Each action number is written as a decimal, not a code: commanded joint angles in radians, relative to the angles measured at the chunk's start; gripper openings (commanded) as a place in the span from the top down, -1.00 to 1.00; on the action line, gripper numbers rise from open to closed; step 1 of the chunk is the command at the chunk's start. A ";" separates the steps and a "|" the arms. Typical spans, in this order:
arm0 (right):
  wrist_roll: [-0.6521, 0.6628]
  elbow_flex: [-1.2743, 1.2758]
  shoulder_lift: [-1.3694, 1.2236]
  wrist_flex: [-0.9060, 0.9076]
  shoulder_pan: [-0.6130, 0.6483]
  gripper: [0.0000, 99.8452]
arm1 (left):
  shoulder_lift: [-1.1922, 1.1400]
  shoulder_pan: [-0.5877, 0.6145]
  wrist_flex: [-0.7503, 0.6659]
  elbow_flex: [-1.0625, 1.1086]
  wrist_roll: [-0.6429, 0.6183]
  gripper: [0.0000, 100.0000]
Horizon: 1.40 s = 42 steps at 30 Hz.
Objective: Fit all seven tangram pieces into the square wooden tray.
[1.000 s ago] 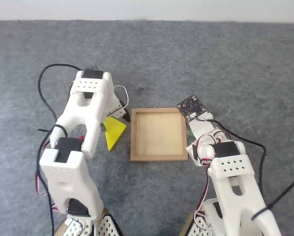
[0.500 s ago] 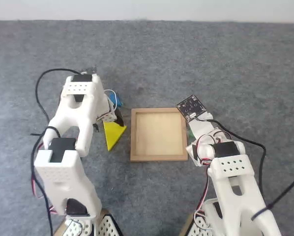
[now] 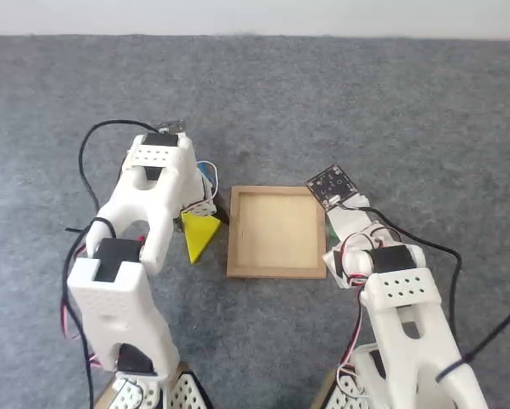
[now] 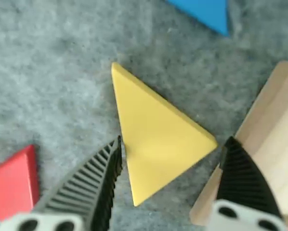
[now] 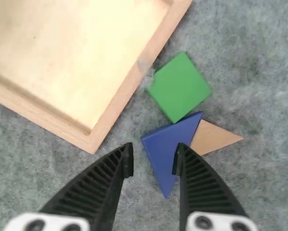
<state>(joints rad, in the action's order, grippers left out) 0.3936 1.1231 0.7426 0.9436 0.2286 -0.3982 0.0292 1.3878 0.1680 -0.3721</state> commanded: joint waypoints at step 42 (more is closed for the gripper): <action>-0.009 -0.006 0.002 -0.015 0.007 0.69 | 0.014 -0.006 -0.069 0.081 -0.180 0.60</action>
<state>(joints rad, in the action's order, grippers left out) 0.3936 1.1231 0.7426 0.9436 0.2302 -0.3721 0.0199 1.3280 0.2355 -0.6084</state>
